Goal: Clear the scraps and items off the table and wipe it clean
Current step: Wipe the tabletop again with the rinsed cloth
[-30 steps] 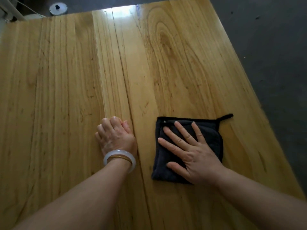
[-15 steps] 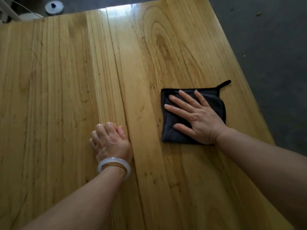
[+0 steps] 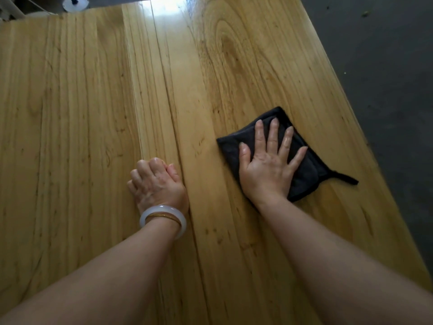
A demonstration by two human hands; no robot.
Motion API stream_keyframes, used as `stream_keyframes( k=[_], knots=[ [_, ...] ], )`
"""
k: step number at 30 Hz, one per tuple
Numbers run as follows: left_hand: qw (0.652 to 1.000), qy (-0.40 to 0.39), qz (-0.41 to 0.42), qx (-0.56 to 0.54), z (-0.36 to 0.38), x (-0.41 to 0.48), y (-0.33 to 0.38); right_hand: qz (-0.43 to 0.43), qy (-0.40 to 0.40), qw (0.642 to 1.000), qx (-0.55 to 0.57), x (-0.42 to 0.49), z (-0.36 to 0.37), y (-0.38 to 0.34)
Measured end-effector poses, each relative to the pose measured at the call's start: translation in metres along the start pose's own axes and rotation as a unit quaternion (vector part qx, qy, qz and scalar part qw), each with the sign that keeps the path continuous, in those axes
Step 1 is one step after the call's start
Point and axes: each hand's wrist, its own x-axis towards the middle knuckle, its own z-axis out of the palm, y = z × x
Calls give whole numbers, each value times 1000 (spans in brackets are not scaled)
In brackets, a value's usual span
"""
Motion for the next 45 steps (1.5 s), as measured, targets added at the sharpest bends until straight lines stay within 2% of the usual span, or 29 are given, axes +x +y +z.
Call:
stream_keyframes(
  k=[5,8,14,17,19,24,34,42,45],
  knots=[
    [1000,12,14,-7,-4,-2,0,-100,8,995,-9,-72,17,-6],
    [1000,16,17,-5,-5,-3,0,-193,-13,981,-30,-101,23,6],
    [1000,12,17,-15,-2,-1,0,-413,-75,904,-77,-91,6,54],
    [1000,14,14,-18,0,0,-2,-460,-92,878,-92,-69,-2,74],
    [1000,14,12,-18,1,1,-3,-465,-92,876,-93,-53,-6,84],
    [1000,18,10,-22,2,2,-2,-415,-68,903,-87,-9,-19,99],
    [999,32,10,-11,1,0,0,-194,-22,979,-55,62,-31,102],
    [999,43,10,-4,3,-3,-1,-1,10,1000,-3,32,-19,85],
    [999,41,15,8,3,-2,-1,-10,8,1000,-2,-5,-13,85]
  ],
)
